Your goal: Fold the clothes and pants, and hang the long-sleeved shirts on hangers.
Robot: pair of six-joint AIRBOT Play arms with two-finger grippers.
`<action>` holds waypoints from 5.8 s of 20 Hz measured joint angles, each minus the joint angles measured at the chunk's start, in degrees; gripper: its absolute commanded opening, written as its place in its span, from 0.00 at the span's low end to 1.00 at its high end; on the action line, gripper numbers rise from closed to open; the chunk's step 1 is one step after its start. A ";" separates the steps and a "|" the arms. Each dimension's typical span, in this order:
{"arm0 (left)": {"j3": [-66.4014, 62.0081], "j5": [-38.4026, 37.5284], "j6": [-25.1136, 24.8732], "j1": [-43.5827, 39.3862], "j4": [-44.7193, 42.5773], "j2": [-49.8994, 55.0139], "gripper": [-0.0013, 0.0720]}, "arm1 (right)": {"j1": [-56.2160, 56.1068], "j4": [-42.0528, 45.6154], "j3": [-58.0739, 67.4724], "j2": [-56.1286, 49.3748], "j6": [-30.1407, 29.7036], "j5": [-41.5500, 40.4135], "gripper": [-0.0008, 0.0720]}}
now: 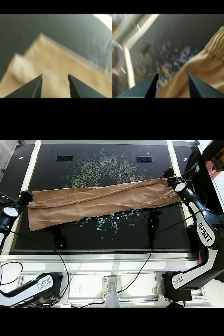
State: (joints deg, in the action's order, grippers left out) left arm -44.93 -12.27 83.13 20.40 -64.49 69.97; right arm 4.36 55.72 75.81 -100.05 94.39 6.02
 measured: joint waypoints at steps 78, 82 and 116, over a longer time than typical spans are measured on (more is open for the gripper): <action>-72.89 -75.08 -4.20 2.25 22.58 25.55 0.03 | 8.07 -1.49 0.31 13.22 -17.62 40.37 0.37; -73.61 -73.46 -3.37 -0.37 23.47 24.65 0.03 | 1.20 -3.32 0.31 13.29 -17.64 34.95 0.15; -70.49 -65.85 -4.79 -11.98 32.17 26.36 0.03 | -36.46 1.75 38.51 -22.12 2.01 36.41 0.07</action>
State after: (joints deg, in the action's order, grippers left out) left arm -115.42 -78.13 78.35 8.43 -32.32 96.33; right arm -32.10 57.47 114.32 -122.17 96.40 42.44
